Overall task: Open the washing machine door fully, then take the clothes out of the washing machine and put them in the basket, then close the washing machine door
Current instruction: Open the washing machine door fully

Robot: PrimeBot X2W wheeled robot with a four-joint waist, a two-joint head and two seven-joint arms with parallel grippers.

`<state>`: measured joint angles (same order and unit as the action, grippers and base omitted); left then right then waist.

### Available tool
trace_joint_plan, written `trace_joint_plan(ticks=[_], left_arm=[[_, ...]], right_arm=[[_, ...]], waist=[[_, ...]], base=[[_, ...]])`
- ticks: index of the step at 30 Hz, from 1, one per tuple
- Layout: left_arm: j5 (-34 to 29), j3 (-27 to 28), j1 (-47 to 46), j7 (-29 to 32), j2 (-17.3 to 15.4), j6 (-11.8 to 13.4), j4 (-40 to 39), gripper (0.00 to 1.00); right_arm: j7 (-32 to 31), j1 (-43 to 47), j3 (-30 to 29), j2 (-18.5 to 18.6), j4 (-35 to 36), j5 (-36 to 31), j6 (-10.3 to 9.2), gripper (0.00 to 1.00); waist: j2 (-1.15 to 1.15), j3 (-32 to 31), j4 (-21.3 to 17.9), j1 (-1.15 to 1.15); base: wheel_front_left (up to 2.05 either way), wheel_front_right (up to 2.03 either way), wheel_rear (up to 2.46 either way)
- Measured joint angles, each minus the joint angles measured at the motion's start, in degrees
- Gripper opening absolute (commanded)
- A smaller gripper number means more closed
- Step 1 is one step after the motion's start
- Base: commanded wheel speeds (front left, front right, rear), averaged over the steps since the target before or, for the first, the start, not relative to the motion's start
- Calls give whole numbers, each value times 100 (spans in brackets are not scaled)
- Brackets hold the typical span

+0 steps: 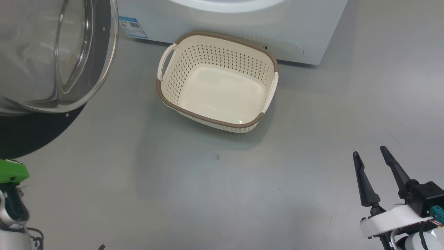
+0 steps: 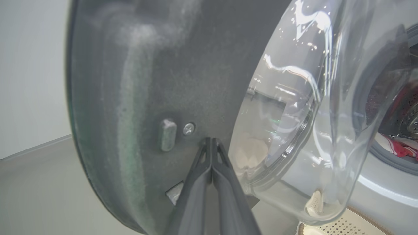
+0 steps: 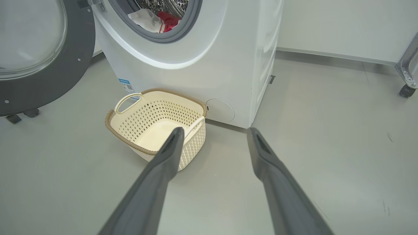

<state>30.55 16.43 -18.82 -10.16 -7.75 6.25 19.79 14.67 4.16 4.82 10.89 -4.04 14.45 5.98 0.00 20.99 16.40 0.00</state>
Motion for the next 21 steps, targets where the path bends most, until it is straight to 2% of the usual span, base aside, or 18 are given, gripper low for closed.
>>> trace_joint_plan(ticks=[14, 21], left_arm=[[189, 238, -455, 256, -522, 1, 407, 0], [271, 233, -754, 302, -569, -1, 608, 0]], right_arm=[[-129, -46, -100, 260, 232, -42, 1, 100], [-196, -46, -110, 366, 369, -43, 2, 100]], waist=[[0, 524, 202, 0], [0, 737, 273, 0]], base=[[0, 0, 0], [0, 0, 0]])
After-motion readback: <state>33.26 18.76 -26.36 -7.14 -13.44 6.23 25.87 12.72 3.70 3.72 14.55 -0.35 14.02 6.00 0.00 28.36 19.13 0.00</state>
